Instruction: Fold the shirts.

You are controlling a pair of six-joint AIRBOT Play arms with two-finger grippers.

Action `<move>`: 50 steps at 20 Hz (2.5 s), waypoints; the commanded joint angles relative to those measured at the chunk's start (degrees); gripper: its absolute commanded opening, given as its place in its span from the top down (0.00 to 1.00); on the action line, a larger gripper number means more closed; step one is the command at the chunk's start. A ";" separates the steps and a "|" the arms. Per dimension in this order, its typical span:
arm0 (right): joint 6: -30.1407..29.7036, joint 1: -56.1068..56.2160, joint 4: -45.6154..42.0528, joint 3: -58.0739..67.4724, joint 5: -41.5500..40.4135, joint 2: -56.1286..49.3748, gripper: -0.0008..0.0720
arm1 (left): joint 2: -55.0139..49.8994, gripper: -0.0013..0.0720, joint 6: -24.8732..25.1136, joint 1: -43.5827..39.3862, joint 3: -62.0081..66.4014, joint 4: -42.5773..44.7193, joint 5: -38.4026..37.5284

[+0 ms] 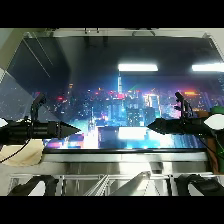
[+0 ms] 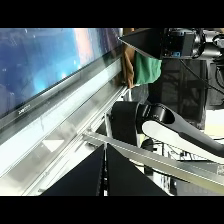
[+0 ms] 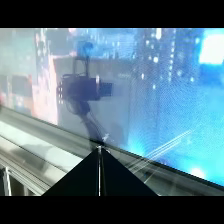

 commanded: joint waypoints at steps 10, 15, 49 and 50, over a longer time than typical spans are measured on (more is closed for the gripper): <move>0.02 0.07 -0.02 -0.02 0.07 0.04 0.96 | 0.04 0.35 -6.67 22.67 16.72 18.75 11.87; 0.02 0.07 0.00 -0.02 0.07 0.04 0.96 | -1.40 0.00 -12.31 44.17 19.80 34.18 22.16; -0.17 -2.99 2.99 0.09 1.14 0.04 0.39 | -32.00 0.29 -9.42 -19.63 53.33 22.40 4.15; -0.20 -5.07 2.99 0.35 1.46 0.04 0.28 | -33.00 0.00 -10.71 -19.63 53.33 24.11 4.07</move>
